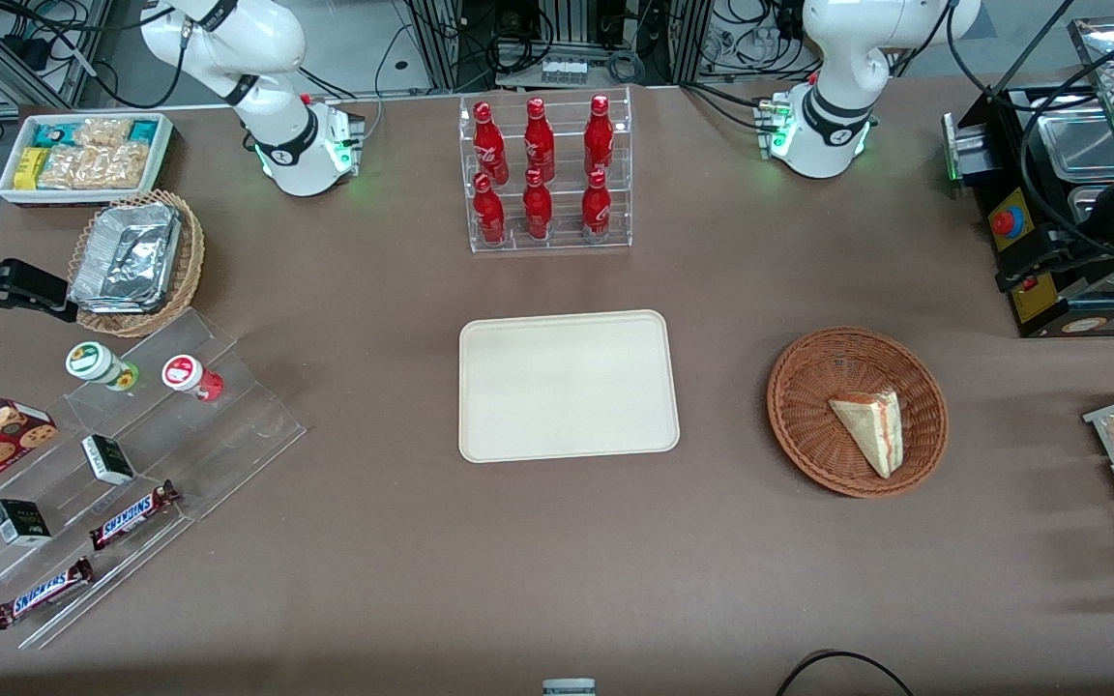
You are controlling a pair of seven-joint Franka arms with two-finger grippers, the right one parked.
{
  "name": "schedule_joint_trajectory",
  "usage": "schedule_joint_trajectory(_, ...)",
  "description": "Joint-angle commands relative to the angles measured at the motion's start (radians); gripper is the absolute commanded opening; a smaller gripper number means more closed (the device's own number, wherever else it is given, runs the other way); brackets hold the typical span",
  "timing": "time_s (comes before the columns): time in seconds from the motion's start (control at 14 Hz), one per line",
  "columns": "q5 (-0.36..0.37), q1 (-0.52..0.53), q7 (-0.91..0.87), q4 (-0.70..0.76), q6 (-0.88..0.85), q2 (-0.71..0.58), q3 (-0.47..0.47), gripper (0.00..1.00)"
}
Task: Place sandwich from basket to tray
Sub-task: 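Move the left gripper over the sandwich in the wicker basket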
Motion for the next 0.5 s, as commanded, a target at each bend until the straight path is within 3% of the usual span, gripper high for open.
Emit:
schedule_joint_trajectory(0.0,0.000,0.009,0.011,0.019,-0.004,0.014,-0.016,1.00)
schedule_joint_trajectory(0.14,0.000,0.013,0.007,0.019,0.005,0.019,-0.022,1.00)
schedule_joint_trajectory(0.43,0.013,0.003,-0.062,0.005,0.089,0.154,-0.022,1.00)
